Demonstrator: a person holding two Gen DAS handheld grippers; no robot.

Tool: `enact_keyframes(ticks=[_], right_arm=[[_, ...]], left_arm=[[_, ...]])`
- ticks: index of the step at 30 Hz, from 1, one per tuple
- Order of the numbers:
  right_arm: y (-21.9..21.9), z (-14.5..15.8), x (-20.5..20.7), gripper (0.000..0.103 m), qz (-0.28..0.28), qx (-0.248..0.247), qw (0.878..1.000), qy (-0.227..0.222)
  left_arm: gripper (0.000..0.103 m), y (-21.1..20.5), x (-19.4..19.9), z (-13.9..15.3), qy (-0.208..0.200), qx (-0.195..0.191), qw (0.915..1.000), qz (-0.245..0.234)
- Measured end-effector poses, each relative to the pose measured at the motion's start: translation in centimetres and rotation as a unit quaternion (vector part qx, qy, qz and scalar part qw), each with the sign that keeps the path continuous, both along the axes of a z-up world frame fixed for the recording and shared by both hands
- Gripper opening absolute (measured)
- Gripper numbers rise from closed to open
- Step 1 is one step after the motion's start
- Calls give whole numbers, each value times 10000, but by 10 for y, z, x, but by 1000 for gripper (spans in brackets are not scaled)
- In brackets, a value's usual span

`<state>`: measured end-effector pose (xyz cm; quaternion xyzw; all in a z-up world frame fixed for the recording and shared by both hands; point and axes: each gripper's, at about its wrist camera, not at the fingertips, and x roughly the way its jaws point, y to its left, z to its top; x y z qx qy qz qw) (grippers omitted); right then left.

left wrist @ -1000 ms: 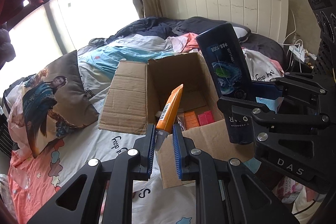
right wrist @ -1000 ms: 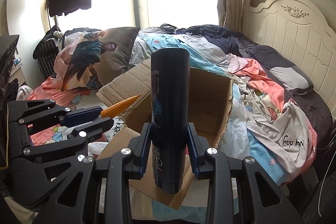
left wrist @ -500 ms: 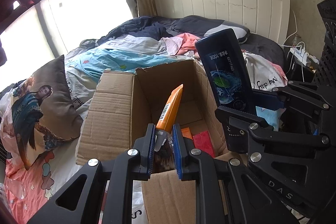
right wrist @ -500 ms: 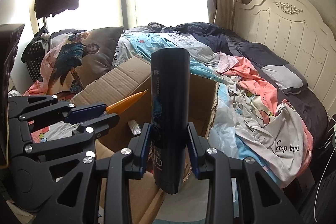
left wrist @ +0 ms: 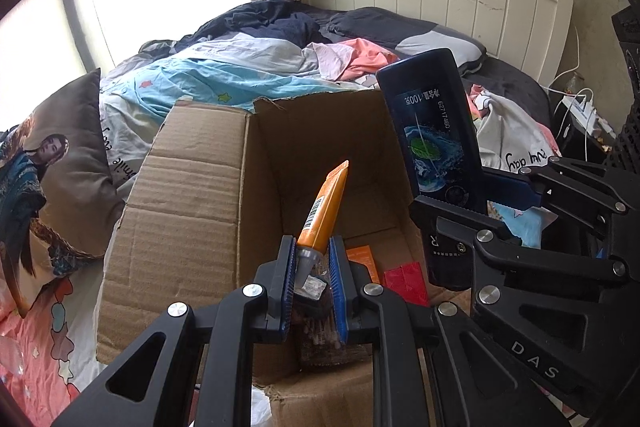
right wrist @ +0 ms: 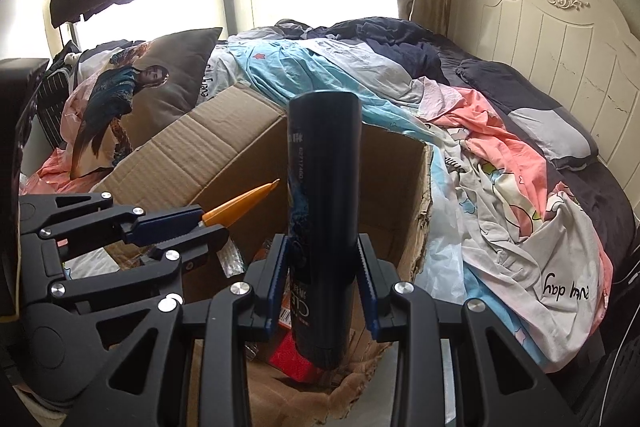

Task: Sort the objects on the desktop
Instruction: 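Lower the bottle and tube into the cardboard box, opening both grippers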

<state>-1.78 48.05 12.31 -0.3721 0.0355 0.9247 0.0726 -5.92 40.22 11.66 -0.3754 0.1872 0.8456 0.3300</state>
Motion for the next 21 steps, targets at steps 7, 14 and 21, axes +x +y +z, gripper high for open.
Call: enact_keyframes(ticks=[7,14,21], right_arm=[[5,-10,-10,31,-68,2,9999,-80],[9,-13,-11,31,-106,19,9999,-112],[11,-15,-10,31,-113,31,9999,-124]], left_arm=[[17,7,-13,-10,-114,-46,9999,17],[17,12,-12,-15,-126,-95,9999,-40],[17,15,-12,-15,-110,-120,9999,-38]])
